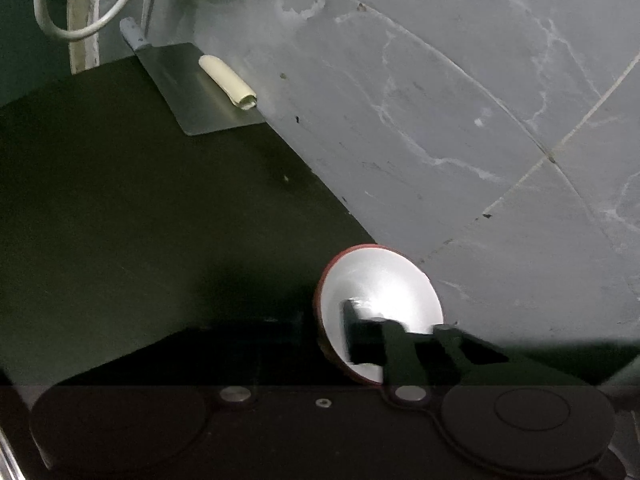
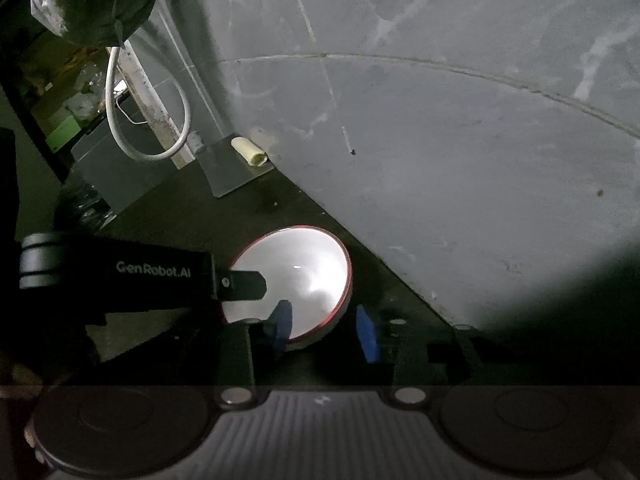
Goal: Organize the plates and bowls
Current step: 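Grasp the small white bowl rim with the left gripper, then carry the small bowl with the left gripper and lower it into the large white bowl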
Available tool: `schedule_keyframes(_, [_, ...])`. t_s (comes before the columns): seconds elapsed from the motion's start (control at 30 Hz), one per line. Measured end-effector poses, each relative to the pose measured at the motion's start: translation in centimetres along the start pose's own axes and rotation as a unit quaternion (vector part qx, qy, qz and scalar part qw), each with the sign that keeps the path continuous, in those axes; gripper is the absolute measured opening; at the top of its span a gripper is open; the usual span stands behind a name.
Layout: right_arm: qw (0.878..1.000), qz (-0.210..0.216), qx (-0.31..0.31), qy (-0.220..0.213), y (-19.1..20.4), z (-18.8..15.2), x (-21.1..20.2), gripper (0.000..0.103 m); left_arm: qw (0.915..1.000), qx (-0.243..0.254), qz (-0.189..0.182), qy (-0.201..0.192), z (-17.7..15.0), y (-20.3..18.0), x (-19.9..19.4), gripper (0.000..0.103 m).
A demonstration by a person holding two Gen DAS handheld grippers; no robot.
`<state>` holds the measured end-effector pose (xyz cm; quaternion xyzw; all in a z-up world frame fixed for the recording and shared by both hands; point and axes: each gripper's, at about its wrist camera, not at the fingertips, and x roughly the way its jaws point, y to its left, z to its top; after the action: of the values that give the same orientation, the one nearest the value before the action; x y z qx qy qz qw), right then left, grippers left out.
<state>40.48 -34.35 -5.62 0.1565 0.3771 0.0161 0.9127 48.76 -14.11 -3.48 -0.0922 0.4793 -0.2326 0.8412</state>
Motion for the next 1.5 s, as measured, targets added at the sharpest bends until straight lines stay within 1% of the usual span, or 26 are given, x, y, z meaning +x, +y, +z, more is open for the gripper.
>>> schedule_keyframes(0.07, [1.0,-0.003,-0.005,0.002,0.1,0.1,0.1,0.031,1.0,-0.003,0.005,-0.005,-0.3,0.0,-0.2,0.009])
schedule_keyframes(0.2, [1.0,0.003,-0.014,0.008,0.0,-0.1,-0.4,0.024,0.9998,-0.01,0.007,-0.013,-0.9,0.1,-1.2,0.008])
schedule_keyframes(0.27, [1.0,0.008,-0.017,0.007,0.2,-0.1,-0.7,0.024,0.9997,-0.009,0.008,-0.019,-1.1,0.1,-1.8,0.008])
schedule_keyframes(0.4, [0.999,0.016,-0.026,-0.008,0.8,-0.1,-2.0,0.024,0.9992,-0.011,0.011,-0.036,-1.6,-0.2,-3.6,0.008])
schedule_keyframes(0.63, [0.998,0.034,-0.044,-0.041,2.3,0.4,-5.2,0.024,0.9965,-0.023,0.01,-0.08,-2.4,-0.8,-7.9,0.008])
schedule_keyframes(0.83, [0.994,0.064,-0.069,-0.063,4.4,0.3,-8.4,0.024,0.9915,-0.046,0.016,-0.121,-4.0,-0.8,-12.5,0.008])
schedule_keyframes(1.13, [0.984,0.103,-0.115,-0.085,8.2,-0.9,-13.0,0.024,0.9813,-0.069,0.033,-0.176,-7.3,-0.1,-19.0,0.008])
schedule_keyframes(1.27, [0.979,0.121,-0.137,-0.086,9.9,-1.9,-14.8,0.024,0.9766,-0.085,0.042,-0.193,-9.2,0.6,-21.4,0.008])
schedule_keyframes(1.5, [0.972,0.15,-0.167,-0.072,12.8,-3.9,-15.9,0.024,0.9682,-0.125,0.061,-0.208,-12.8,2.5,-24.2,0.008])
